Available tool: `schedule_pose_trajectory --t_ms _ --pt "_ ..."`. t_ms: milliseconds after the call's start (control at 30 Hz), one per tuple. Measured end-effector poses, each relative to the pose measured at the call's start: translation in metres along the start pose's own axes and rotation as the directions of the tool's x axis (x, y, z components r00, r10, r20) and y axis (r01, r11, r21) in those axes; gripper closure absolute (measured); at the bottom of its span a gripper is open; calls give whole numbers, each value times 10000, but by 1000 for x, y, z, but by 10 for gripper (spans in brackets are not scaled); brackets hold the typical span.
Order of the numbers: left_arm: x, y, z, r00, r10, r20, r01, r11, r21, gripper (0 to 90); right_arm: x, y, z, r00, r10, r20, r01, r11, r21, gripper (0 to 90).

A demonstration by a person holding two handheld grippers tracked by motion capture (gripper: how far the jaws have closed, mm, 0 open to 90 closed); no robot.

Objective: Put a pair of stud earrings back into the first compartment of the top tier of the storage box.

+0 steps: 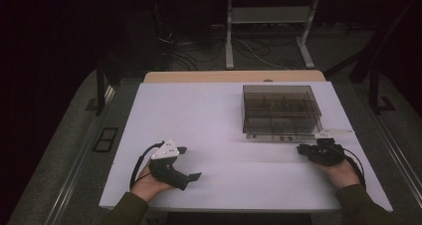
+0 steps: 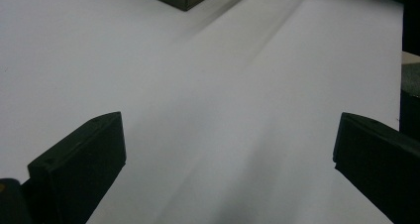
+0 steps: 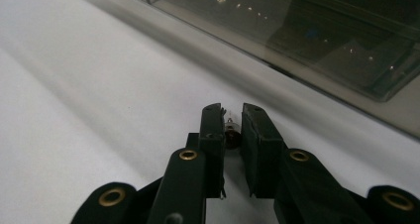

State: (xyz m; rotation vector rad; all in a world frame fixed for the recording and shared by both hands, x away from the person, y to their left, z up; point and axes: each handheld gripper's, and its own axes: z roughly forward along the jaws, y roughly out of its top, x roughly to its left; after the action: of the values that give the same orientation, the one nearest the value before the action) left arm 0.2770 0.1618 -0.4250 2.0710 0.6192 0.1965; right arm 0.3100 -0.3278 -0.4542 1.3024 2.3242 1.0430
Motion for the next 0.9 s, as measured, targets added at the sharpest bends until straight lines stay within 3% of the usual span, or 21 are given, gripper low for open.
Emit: schedule_pose_trajectory --t_ms 500,900 --pt "-1 0 -1 10000 -28 -7 28 10000 18 0 1 1 -12 9991 -31 -429 26 9999 -107 785" --pt "1 -1 0 10000 47 -10 -47 10000 39 0 6 4 -22 9936 -475 -1022 457 9988 -202 785"
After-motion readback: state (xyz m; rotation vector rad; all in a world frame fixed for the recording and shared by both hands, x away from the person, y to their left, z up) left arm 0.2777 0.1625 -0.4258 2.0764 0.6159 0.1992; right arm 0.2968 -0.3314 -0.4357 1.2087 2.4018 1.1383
